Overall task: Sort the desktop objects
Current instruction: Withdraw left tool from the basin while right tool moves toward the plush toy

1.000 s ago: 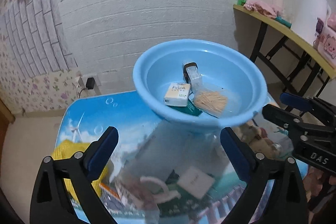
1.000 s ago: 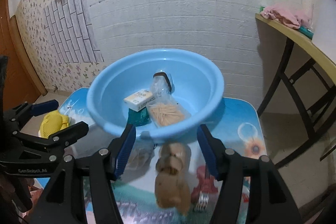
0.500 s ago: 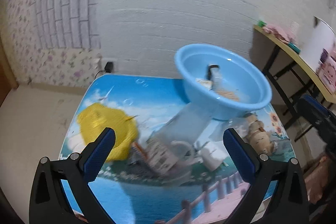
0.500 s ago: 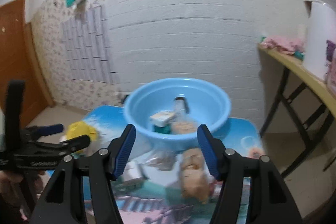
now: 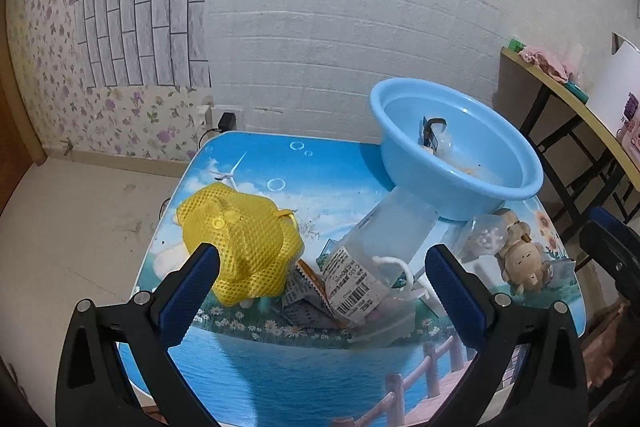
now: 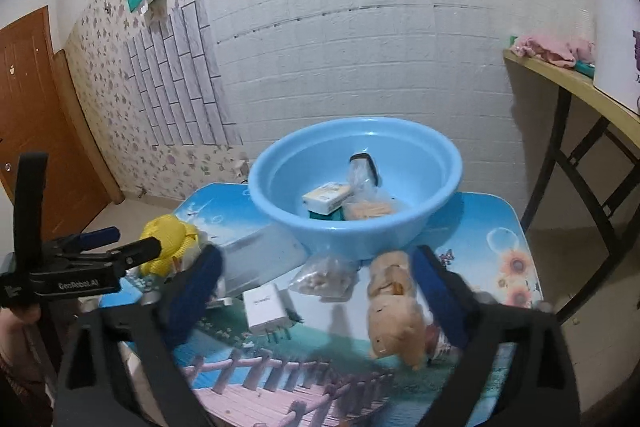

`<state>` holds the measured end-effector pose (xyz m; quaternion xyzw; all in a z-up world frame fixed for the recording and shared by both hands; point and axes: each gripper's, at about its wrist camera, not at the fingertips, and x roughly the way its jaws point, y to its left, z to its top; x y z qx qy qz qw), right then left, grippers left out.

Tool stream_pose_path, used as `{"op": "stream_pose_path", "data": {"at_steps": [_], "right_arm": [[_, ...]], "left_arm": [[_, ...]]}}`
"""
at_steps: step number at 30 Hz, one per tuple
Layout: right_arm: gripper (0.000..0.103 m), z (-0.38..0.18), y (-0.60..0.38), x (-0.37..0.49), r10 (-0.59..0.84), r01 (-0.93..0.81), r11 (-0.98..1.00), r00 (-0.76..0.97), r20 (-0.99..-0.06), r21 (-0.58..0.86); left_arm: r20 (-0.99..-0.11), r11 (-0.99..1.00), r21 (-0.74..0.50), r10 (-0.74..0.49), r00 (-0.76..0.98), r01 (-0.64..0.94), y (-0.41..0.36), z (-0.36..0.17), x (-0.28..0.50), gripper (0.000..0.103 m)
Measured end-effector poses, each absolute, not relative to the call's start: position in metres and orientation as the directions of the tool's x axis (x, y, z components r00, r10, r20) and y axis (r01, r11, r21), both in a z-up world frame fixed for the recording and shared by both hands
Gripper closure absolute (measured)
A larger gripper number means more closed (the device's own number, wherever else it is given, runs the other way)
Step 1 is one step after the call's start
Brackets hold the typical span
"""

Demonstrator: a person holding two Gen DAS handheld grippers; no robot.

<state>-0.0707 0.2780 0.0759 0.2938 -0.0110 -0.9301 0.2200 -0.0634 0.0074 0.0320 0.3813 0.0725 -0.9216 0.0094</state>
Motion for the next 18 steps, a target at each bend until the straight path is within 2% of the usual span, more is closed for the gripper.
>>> {"op": "stream_pose_path", "data": {"at_steps": [5,9,11,13,18], "right_arm": [[0.000,0.072,0.286,-0.074,-0.401,0.353,-0.915,-0.743,-0.536,0.194],[0.000,0.074,0.277,-0.074,-0.336,0.337,-0.936,-0.758,-0.559,0.106],[0.000,0.080,0.279,-0.069,-0.286,0.286,-0.955,-0.802,-0.524,0.083],[0.000,0.087,0.279,-0.066,-0.293,0.290,-0.953,-0.814,-0.502,0.086],[0.000,0.083,0.275,-0.071,-0.279,0.296,-0.954,-0.805,-0.523,0.053]], "left_arm": [[-0.699,-0.988,-0.130,0.035,-0.714,0.079,0.001,0.028,-0.062,0.000],[-0.706,-0.988,-0.128,0.030,-0.708,0.086,-0.004,0.024,-0.062,0.000],[-0.711,-0.987,-0.137,0.041,-0.702,0.081,-0.005,0.021,-0.061,0.000],[-0.717,-0.986,-0.145,0.050,-0.696,0.077,-0.006,0.016,-0.061,0.000],[-0.728,-0.987,-0.145,0.063,-0.683,0.064,-0.008,0.008,-0.061,0.000]]}}
